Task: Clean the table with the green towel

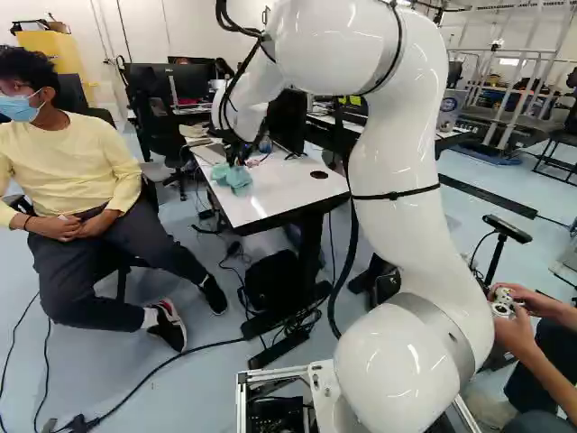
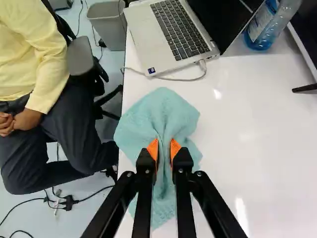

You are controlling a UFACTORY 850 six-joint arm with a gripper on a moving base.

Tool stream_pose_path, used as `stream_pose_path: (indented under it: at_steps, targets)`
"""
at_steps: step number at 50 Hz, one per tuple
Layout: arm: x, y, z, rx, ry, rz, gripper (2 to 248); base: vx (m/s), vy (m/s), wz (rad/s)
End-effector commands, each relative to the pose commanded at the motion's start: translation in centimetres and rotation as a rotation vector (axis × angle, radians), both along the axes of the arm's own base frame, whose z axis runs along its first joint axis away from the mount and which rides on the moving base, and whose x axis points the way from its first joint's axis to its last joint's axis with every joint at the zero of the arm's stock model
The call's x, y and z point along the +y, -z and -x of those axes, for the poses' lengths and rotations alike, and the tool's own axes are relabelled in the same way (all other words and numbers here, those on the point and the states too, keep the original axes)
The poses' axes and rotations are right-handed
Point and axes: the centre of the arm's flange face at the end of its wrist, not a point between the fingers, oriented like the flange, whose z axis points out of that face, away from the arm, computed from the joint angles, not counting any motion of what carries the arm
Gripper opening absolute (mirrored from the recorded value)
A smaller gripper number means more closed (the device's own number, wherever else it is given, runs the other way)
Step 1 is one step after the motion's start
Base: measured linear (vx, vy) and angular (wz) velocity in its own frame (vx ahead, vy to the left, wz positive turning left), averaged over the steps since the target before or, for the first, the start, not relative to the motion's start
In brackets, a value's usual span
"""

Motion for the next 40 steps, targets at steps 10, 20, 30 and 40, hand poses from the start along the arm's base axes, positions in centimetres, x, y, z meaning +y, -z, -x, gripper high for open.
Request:
stream_pose_path:
  at_steps: [10, 20, 30, 40]
  targets:
    - [0.1, 1.3, -0.3, 0.017, 0.000, 0.007, 51, 0.000, 0.000, 0.000]
    - [0.2, 1.8, -0.4, 0.023, 0.000, 0.009, 51, 0.000, 0.000, 0.000]
    - [0.2, 1.8, -0.4, 0.024, 0.000, 0.009, 51, 0.000, 0.000, 0.000]
    - [0.2, 1.8, -0.4, 0.024, 0.000, 0.009, 51, 0.000, 0.000, 0.000]
